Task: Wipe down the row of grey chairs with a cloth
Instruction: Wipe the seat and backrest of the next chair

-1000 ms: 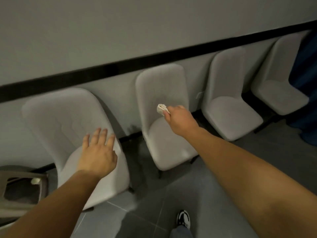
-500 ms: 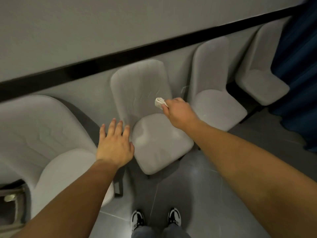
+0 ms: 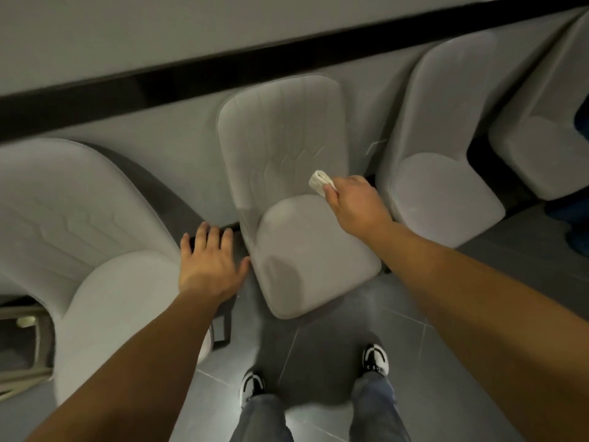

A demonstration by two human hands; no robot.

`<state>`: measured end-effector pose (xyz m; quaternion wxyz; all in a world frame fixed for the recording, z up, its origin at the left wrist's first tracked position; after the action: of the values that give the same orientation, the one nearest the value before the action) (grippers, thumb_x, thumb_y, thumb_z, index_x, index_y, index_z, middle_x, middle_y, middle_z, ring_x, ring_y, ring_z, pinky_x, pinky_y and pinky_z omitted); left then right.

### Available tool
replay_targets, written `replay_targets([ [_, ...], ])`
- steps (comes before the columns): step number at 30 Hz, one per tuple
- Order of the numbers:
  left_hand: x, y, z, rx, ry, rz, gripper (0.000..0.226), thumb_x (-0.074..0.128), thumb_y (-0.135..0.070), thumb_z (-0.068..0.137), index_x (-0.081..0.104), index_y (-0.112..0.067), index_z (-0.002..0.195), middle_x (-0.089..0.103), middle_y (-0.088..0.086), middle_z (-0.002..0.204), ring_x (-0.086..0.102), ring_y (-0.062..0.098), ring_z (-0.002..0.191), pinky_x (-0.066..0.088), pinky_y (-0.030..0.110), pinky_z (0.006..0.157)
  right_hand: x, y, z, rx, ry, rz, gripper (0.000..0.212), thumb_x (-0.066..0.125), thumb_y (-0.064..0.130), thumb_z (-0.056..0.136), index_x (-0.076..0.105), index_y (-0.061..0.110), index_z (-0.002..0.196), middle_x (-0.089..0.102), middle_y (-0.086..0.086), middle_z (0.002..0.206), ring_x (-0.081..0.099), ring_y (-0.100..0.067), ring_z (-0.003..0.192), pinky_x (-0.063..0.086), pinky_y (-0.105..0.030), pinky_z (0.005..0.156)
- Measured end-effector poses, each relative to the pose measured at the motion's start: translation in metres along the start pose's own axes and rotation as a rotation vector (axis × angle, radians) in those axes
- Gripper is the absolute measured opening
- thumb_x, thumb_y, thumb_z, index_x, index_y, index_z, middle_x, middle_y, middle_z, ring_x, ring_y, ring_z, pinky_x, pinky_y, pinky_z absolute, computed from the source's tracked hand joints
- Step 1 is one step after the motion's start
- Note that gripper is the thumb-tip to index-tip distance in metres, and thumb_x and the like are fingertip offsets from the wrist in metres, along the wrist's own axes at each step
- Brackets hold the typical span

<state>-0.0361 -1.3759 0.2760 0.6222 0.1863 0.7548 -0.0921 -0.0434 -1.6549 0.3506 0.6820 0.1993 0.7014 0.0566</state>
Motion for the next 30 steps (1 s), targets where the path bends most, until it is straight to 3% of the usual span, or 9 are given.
replay_targets([
  [8, 0.041, -0.042, -0.002, -0.233, 0.02, -0.027, 0.079, 0.02, -0.07, 0.09, 0.028, -0.021, 0.152, 0.029, 0.007, 0.157, 0.011, 0.027, 0.147, 0.009, 0.052, 0.117, 0.048, -0.071, 0.026, -0.159, 0.161, 0.001, 0.043, 0.029, 0.039, 0.107, 0.062, 0.013, 0.111, 0.066, -0.009, 0.099, 0.055, -0.03, 0.099, 0.047, -0.046, 0.084],
  [14, 0.079, -0.079, -0.024, -0.403, 0.038, -0.038, 0.084, 0.019, -0.075, 0.088, 0.029, -0.02, 0.151, 0.032, 0.009, 0.156, 0.015, 0.03, 0.147, 0.013, 0.054, 0.116, 0.064, -0.1, 0.042, -0.35, 0.168, -0.004, 0.04, 0.032, 0.038, 0.107, 0.062, 0.013, 0.111, 0.066, -0.008, 0.094, 0.056, -0.029, 0.092, 0.047, -0.045, 0.078],
  [21, 0.129, -0.109, 0.003, -0.419, -0.003, -0.075, 0.088, 0.017, -0.079, 0.087, 0.024, -0.021, 0.152, 0.028, 0.009, 0.158, 0.01, 0.029, 0.148, 0.01, 0.053, 0.116, 0.114, -0.108, 0.074, -0.404, 0.106, 0.01, 0.045, 0.028, 0.042, 0.107, 0.057, 0.016, 0.128, 0.067, -0.011, 0.11, 0.058, -0.033, 0.1, 0.048, -0.045, 0.08],
  [25, 0.172, -0.098, 0.023, -0.472, -0.068, -0.115, 0.089, 0.017, -0.08, 0.088, 0.024, -0.018, 0.152, 0.032, 0.011, 0.155, 0.015, 0.031, 0.146, 0.018, 0.056, 0.114, 0.157, -0.105, 0.11, -0.393, 0.045, -0.047, 0.046, 0.027, 0.042, 0.107, 0.055, 0.014, 0.13, 0.066, -0.018, 0.111, 0.059, -0.037, 0.101, 0.048, -0.048, 0.084],
  [28, 0.216, -0.08, 0.042, -0.49, -0.068, -0.095, 0.092, 0.012, -0.082, 0.086, 0.019, -0.02, 0.153, 0.029, 0.011, 0.157, 0.012, 0.031, 0.147, 0.016, 0.057, 0.115, 0.19, -0.107, 0.133, -0.392, -0.056, -0.019, 0.043, 0.031, 0.04, 0.107, 0.055, 0.013, 0.129, 0.066, -0.019, 0.108, 0.06, -0.039, 0.096, 0.045, -0.045, 0.077],
  [30, 0.244, -0.069, 0.054, -0.518, -0.079, -0.091, 0.094, 0.011, -0.084, 0.084, 0.015, -0.02, 0.154, 0.026, 0.01, 0.158, 0.01, 0.031, 0.147, 0.015, 0.057, 0.115, 0.23, -0.106, 0.137, -0.448, -0.013, -0.034, 0.042, 0.034, 0.041, 0.107, 0.055, 0.014, 0.13, 0.065, -0.02, 0.111, 0.059, -0.041, 0.099, 0.043, -0.043, 0.078],
])
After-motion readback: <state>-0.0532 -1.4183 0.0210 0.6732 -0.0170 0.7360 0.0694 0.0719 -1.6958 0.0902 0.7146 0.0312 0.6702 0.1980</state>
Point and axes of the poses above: each hand's wrist, its own z-axis towards the middle knuckle, its own x-axis out of the palm, y = z × x, the point moved 10 cm from there along z, towards the middle knuckle
